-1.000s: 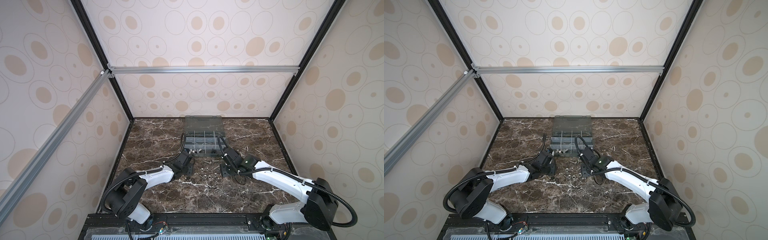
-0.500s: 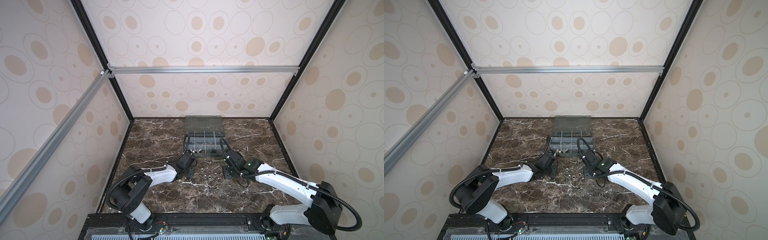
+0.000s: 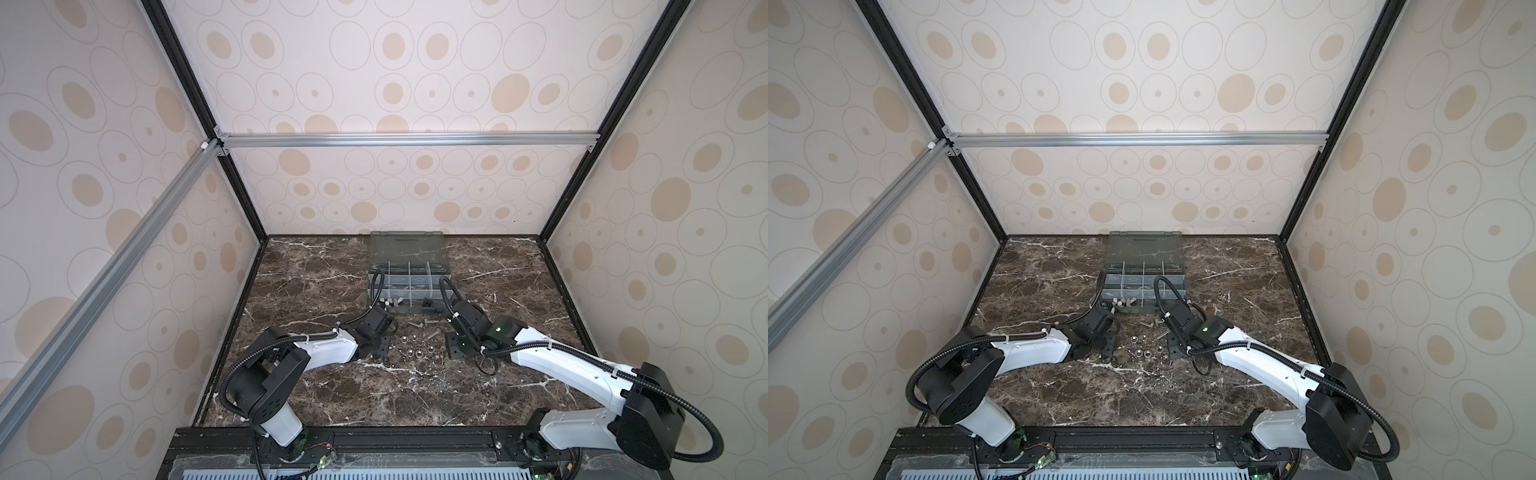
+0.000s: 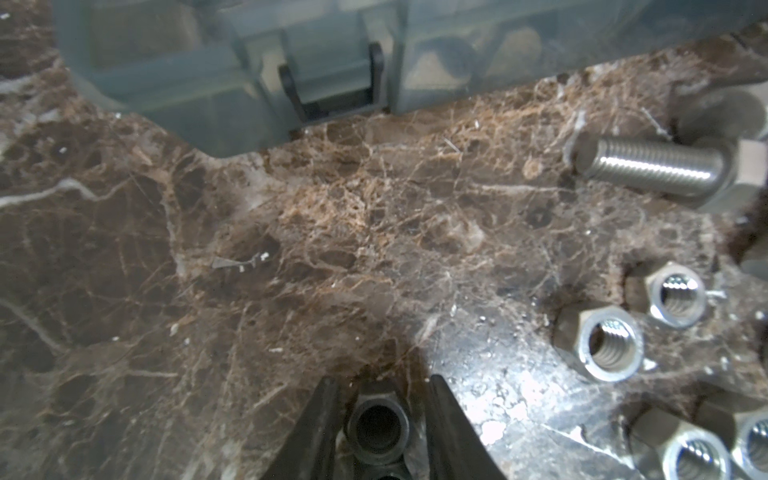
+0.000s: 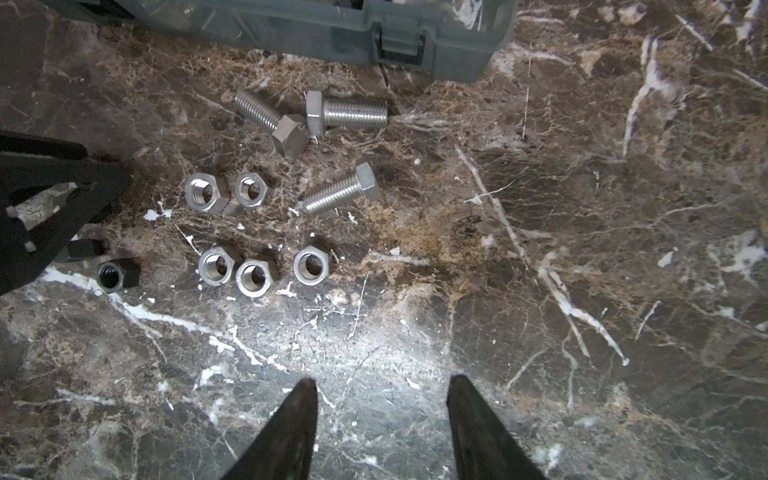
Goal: Sort the screws and nuts into containers
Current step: Pick up the nut at the center of the table, then place the nut into the container.
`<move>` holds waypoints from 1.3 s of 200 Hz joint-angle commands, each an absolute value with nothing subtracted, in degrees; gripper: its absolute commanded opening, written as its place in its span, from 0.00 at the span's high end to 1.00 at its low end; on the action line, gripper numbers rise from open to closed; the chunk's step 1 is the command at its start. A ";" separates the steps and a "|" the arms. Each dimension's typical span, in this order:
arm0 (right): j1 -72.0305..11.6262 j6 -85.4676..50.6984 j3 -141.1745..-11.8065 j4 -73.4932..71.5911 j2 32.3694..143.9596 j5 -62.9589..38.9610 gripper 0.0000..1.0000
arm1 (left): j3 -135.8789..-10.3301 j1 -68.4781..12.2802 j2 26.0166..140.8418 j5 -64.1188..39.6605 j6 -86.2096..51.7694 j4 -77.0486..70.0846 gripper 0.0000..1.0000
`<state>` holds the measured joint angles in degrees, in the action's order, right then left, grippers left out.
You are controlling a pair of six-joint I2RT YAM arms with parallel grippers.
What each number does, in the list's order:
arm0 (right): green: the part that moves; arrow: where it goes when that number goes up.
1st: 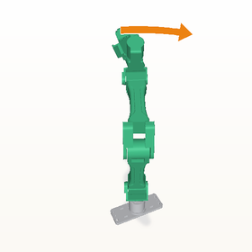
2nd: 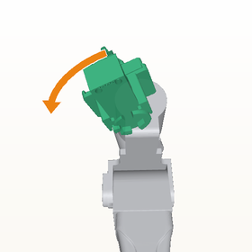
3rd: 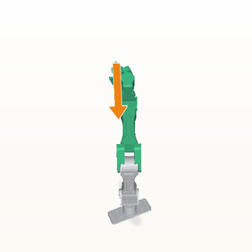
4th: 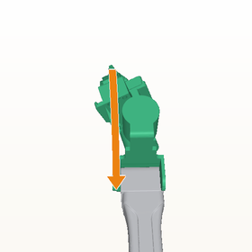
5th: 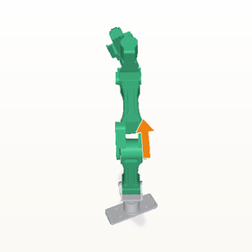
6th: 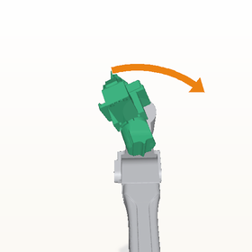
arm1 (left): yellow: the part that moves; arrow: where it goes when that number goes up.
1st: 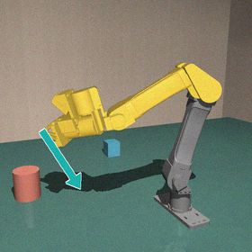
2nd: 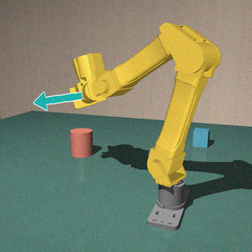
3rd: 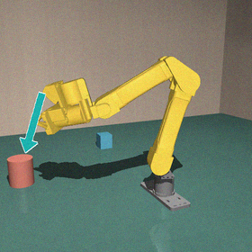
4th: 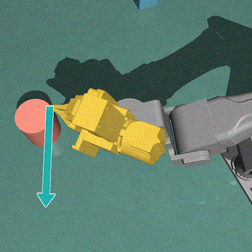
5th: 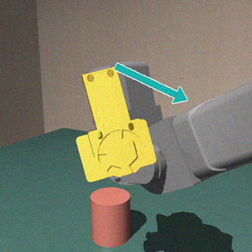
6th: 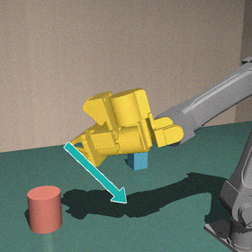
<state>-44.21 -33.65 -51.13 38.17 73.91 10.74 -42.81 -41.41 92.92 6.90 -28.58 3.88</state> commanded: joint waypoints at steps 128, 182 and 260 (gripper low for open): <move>-44.58 -34.67 -50.29 39.73 72.37 12.37 0.46 | -47.80 -42.11 94.18 8.29 -26.37 5.49 0.79; -44.60 -35.52 -49.39 40.16 70.32 14.27 0.46 | -53.72 -42.12 93.78 5.35 -26.28 5.77 0.78; -44.58 -36.71 -47.85 41.79 66.53 16.81 0.46 | -72.72 -42.22 103.23 0.97 -24.13 5.58 0.77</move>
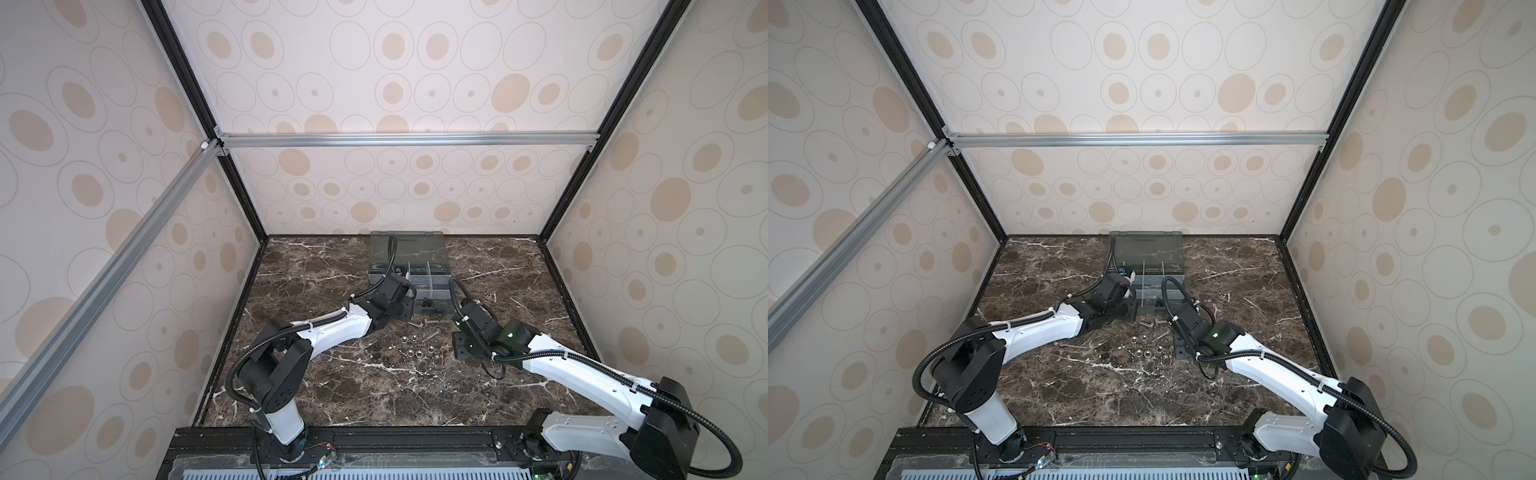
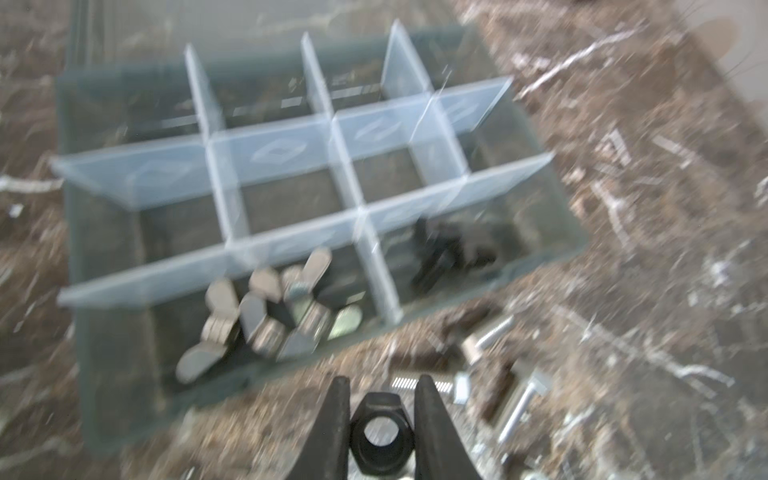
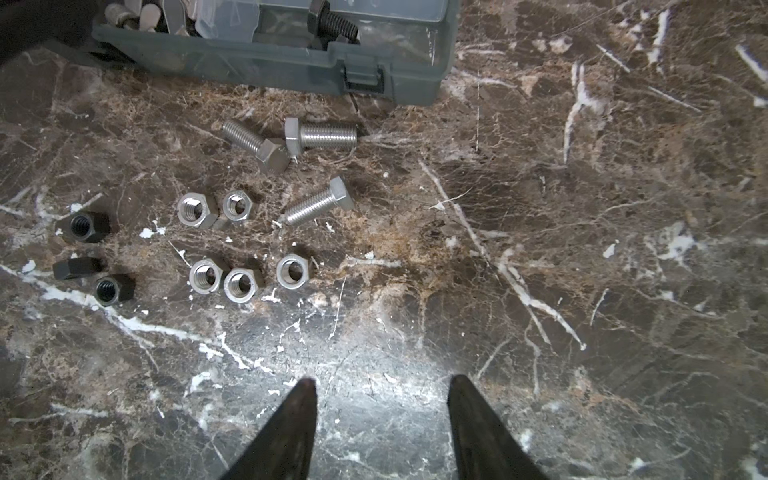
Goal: Sort the screws and nuts into containers
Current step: Place the nut into the container.
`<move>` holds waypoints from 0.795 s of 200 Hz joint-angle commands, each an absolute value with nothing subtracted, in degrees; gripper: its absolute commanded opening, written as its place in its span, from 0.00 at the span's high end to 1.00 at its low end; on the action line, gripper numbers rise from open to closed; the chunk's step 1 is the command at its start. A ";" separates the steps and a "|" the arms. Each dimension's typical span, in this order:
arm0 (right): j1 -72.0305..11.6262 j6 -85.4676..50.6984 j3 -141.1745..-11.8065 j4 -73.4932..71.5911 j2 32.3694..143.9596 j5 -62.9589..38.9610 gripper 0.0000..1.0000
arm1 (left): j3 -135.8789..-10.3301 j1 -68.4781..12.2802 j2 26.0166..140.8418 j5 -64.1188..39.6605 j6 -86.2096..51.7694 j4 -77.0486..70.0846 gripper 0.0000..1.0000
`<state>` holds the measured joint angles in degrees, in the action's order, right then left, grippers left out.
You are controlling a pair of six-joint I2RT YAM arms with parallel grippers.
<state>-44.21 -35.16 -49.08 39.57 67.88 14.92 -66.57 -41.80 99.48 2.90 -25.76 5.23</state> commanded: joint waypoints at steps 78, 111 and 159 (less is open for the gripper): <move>-44.55 -37.75 -46.75 43.04 65.05 17.85 0.46 | -99.66 -42.20 123.42 -3.76 -23.75 7.27 0.77; -44.52 -38.06 -46.47 43.24 65.31 18.10 0.45 | -109.96 -42.20 131.19 -4.21 -23.87 9.90 0.76; -44.56 -38.20 -46.00 43.33 65.53 18.10 0.45 | -113.84 -42.11 135.70 -4.83 -25.30 9.52 0.71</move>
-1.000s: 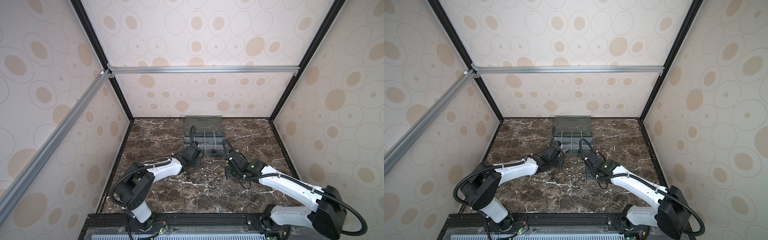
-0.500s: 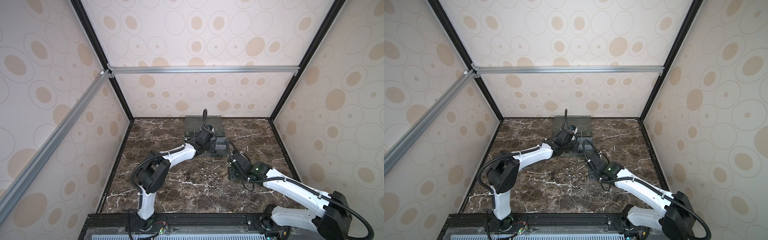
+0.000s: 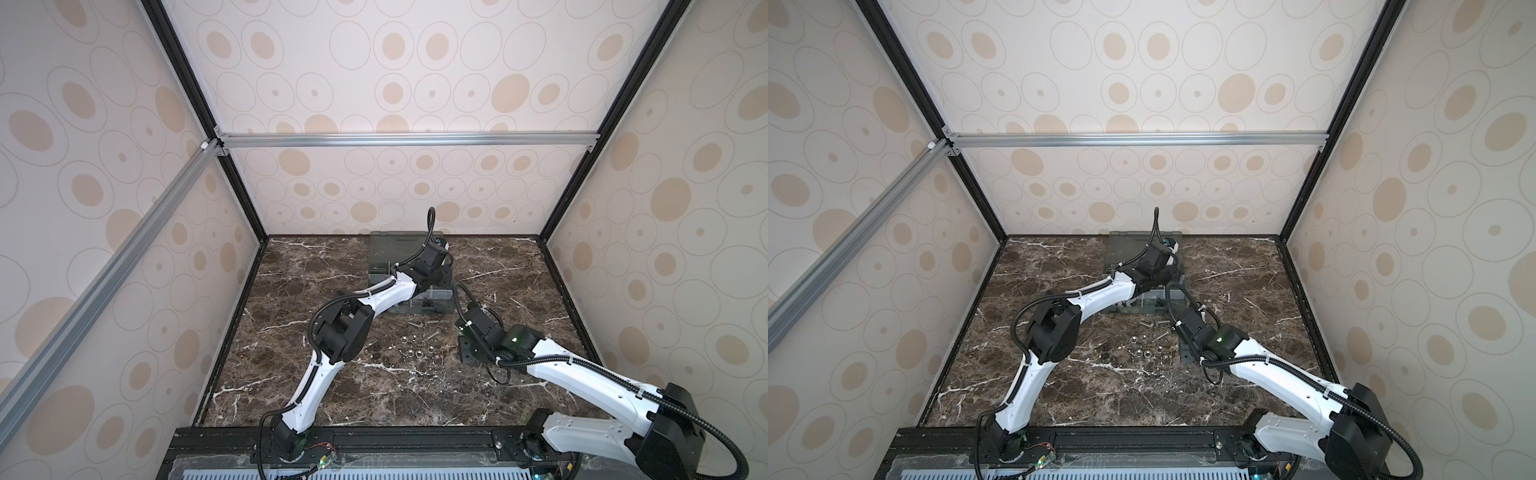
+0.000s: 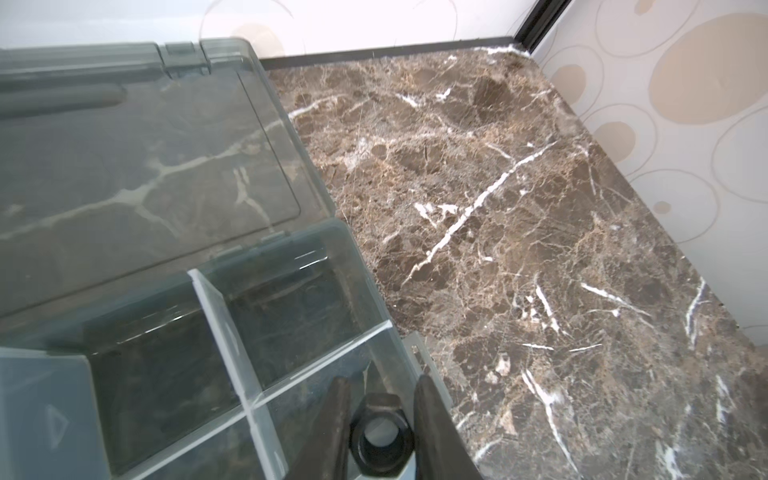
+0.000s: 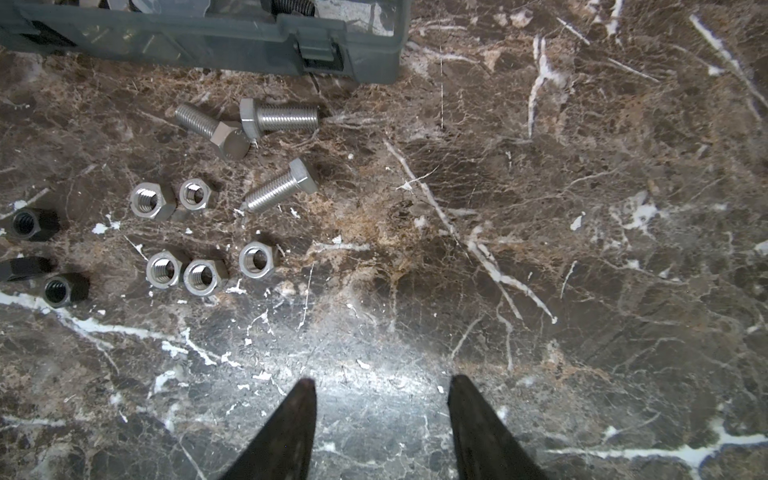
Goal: Sort the screws and nuts into containers
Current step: Place the nut into the container.
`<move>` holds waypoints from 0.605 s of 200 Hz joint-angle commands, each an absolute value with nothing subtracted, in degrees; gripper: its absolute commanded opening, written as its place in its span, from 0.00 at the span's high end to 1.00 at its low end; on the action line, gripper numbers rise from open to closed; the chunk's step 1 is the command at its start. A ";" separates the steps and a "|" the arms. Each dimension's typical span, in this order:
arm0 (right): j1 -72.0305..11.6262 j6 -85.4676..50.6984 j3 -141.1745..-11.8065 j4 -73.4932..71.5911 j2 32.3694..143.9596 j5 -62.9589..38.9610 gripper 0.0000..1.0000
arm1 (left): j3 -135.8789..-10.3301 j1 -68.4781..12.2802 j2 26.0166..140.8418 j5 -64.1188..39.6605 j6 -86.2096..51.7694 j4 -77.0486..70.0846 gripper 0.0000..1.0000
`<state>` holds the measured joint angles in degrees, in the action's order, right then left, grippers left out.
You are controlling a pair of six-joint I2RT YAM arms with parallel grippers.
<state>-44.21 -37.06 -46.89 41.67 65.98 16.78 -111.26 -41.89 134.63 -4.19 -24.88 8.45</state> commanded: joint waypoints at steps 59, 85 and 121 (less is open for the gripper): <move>-44.54 -38.49 -45.54 43.42 65.04 18.11 0.45 | -110.99 -42.10 133.65 -4.74 -25.75 7.57 0.58; -44.56 -38.58 -45.60 43.50 64.68 18.18 0.45 | -109.34 -42.01 131.88 -4.75 -25.89 6.70 0.58; -44.55 -38.56 -45.75 43.92 64.30 18.17 0.45 | -105.29 -41.86 127.68 -4.50 -25.75 4.95 0.58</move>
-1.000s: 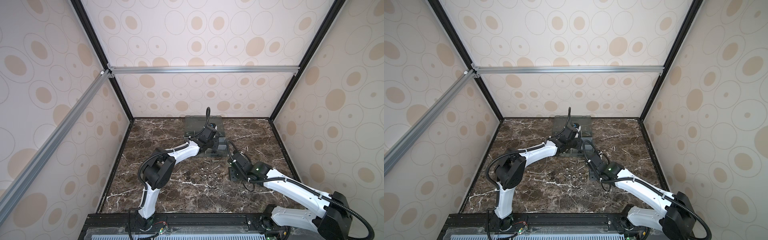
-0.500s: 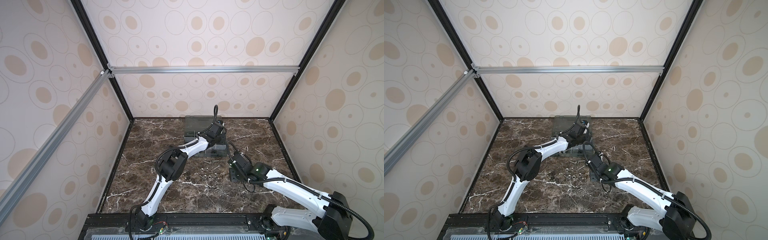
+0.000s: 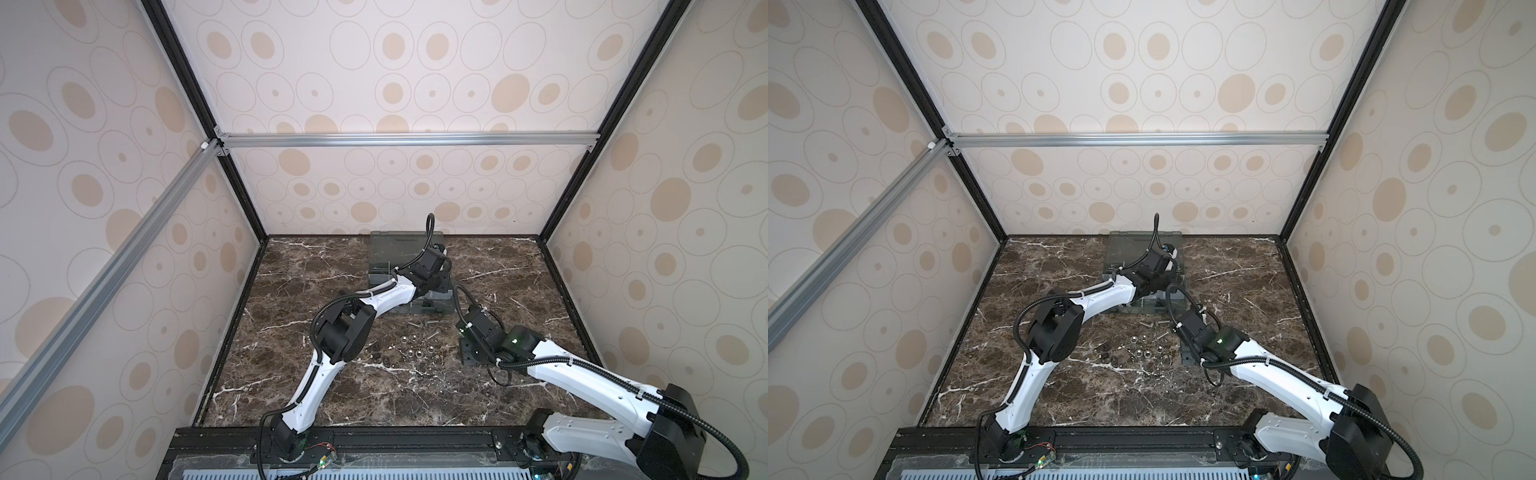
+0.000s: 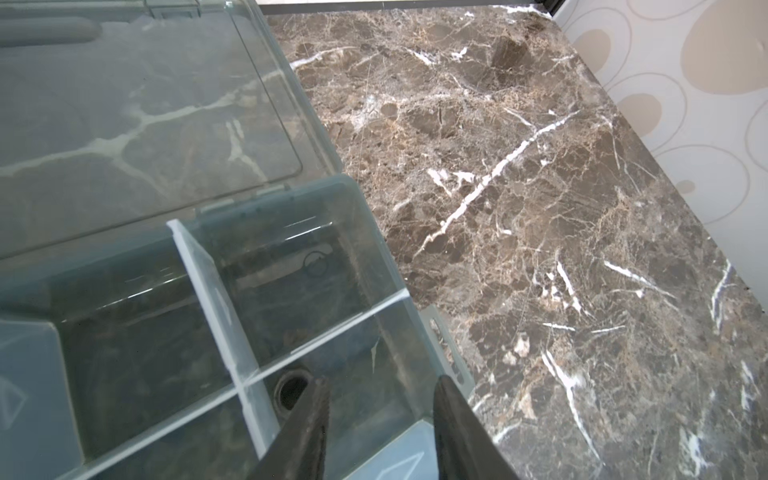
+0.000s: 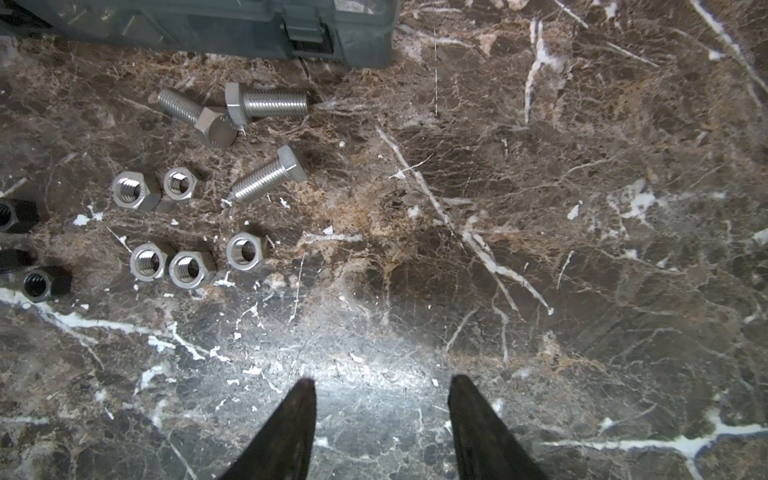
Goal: Sort the screws and nuts into containers
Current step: Place the nut into the container, then pick up the nut from the center of the table.
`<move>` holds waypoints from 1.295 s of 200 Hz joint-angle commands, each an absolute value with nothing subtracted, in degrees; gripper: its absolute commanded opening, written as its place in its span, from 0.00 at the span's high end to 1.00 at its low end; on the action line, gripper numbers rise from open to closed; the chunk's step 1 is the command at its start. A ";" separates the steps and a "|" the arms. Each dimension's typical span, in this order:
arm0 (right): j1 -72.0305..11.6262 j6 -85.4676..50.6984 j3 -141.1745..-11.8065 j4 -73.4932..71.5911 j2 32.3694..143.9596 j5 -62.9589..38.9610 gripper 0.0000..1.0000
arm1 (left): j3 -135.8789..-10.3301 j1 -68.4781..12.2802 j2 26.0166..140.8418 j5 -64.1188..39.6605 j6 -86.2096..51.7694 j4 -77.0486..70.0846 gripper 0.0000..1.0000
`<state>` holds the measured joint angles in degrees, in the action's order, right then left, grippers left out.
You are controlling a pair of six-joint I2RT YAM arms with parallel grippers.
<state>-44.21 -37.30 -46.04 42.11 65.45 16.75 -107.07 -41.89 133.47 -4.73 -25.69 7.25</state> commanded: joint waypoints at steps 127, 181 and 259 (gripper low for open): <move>-44.65 -36.89 -46.70 42.25 65.68 15.05 0.45 | -73.14 -38.81 100.27 -0.70 -28.27 -4.91 0.58; -47.11 -35.38 -51.05 38.33 73.96 12.65 0.46 | -55.33 -37.16 85.69 3.49 -29.21 -5.13 0.56; -53.69 -33.74 -59.00 35.96 87.04 11.59 0.45 | -41.63 -34.83 69.51 6.73 -31.11 -2.60 0.55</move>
<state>-52.40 -34.35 -56.71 36.36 84.60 11.75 -42.68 -35.48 73.21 4.47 -29.82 -3.66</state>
